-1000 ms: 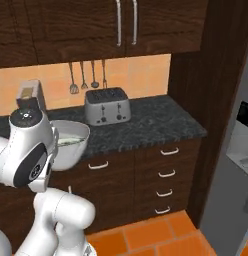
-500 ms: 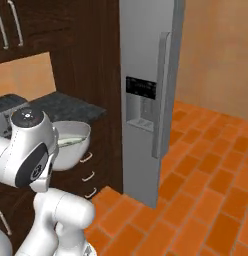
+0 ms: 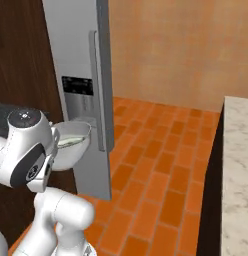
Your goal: Take the meat container that has the fish and place it on the second highest rack of the freezer. Then take the vegetable container that has the bell pepper and mushroom and place it on the highest rack of the freezer.
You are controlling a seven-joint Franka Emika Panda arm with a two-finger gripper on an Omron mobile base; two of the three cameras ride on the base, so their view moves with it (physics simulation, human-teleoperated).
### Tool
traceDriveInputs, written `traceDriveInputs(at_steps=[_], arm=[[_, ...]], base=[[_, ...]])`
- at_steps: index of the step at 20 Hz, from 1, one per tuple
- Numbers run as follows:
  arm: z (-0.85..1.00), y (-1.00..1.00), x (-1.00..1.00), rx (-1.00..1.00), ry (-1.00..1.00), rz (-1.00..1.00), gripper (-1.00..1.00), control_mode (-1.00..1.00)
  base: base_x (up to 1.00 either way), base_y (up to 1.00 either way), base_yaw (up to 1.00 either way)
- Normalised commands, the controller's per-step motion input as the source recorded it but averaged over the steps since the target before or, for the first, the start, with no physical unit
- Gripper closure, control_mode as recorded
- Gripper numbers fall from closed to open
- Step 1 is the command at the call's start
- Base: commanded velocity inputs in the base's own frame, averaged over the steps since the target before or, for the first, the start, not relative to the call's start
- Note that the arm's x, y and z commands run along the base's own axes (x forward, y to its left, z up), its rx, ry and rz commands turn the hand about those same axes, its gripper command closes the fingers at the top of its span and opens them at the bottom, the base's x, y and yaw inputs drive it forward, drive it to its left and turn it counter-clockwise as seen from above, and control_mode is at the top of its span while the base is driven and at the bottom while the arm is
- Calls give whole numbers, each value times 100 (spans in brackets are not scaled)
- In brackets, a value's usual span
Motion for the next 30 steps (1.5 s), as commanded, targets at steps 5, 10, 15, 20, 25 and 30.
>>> traceDriveInputs(at_steps=[5,10,15,20,25,30], arm=[[0,0,0,0,0,0,100,100],[0,0,0,0,0,0,100,100],[0,0,0,0,0,0,100,100],[0,0,0,0,0,0,100,100],[0,0,0,0,0,0,100,100],[0,0,0,0,0,0,100,100]], base=[[46,-99,3],[77,-91,-1],[100,-68,-5],[100,-38,-2],[100,27,-32],[91,-29,-14]])
